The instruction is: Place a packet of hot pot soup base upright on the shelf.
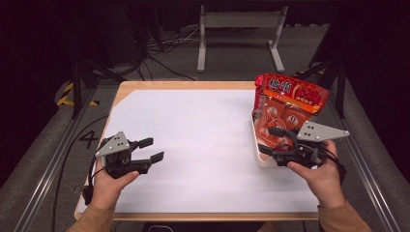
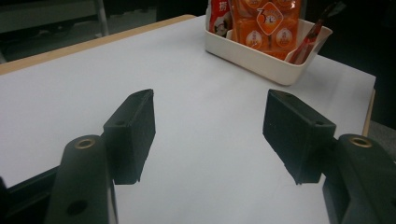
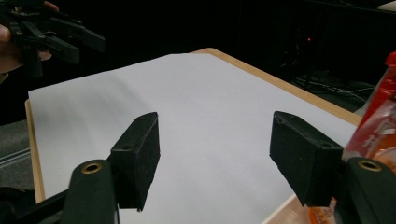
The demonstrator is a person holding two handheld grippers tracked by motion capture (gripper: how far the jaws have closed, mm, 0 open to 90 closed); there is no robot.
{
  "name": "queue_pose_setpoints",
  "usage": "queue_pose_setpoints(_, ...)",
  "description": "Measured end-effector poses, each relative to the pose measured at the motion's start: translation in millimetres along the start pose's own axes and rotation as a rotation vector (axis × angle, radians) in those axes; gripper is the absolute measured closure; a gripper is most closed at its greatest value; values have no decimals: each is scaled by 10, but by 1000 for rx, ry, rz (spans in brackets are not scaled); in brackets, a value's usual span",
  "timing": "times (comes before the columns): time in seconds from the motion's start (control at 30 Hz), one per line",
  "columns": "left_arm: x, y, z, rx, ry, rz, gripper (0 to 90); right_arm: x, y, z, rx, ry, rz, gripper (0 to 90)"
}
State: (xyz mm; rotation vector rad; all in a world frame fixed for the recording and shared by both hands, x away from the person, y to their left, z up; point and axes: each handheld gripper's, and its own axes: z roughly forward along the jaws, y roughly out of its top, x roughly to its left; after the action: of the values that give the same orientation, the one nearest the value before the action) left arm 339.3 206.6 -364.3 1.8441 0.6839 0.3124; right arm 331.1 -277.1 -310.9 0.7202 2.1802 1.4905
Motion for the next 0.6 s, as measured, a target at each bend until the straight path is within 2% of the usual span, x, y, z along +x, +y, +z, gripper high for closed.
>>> queue_pose_setpoints(0.03,3,-20,-17,-4,4,-18,354,21,-12,21,-5,0,6,340)
queue_pose_setpoints(0.1,29,-51,-54,-8,13,-23,352,61,-47,66,-17,-5,18,341)
queue_pose_setpoints(0.33,53,-149,-92,-1,19,-24,348,214,-209,231,-37,-26,30,342)
queue_pose_setpoints(0.43,55,-216,-95,0,21,-34,342,324,-325,371,-40,-20,4,343)
queue_pose_setpoints(0.6,50,-289,-51,11,25,-11,337,405,-480,522,-24,-30,-16,345)
